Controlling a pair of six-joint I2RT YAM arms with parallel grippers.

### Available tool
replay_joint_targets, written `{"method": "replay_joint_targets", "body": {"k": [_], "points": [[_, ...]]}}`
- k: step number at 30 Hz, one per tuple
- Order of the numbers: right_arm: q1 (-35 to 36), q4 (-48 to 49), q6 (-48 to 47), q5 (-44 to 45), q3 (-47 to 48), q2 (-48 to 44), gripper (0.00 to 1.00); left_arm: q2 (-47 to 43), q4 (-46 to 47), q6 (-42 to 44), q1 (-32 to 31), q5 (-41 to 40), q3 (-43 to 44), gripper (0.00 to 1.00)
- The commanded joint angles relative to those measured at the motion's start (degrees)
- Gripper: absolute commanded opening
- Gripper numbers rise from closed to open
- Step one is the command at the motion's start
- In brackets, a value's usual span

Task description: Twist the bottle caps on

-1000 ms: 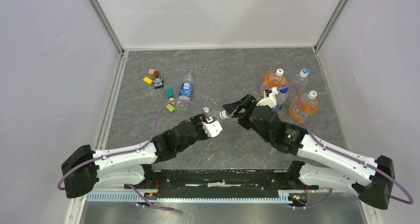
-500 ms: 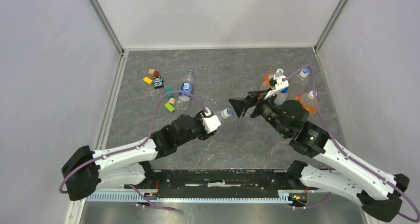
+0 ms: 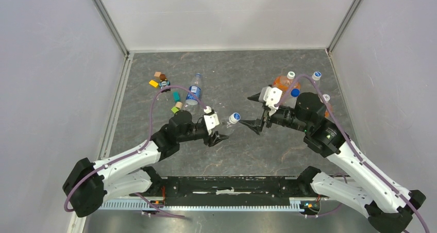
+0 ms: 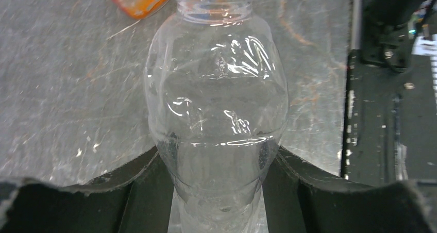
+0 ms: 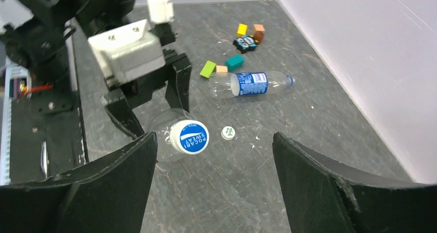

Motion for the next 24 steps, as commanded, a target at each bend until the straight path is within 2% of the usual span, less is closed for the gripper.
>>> {"method": "replay_joint_targets", "body": {"k": [1,4,16,24], "points": [[-1.79,-5.49,-12.54,-14.84,5.07,1.66,0.84,-1.87,5.49,-3.02,1.17,10.53,1.83,0.02],[-2.35,-7.30,-14.53,-18.83,5.96,2.75,0.78,-1.86,6.00,-2.96,1.19,12.86,1.75,0.02],[-2.45,-7.90,-15.77,-24.63,7.26,5.87,0.62,-1.01,5.99,-2.92,1.28,17.34,2.19,0.02],[-2.45,-8.48,-15.51,-27.47,7.78,6.76,0.56,-0.82,5.94,-3.02,1.28,17.88,2.35,0.02]]}}
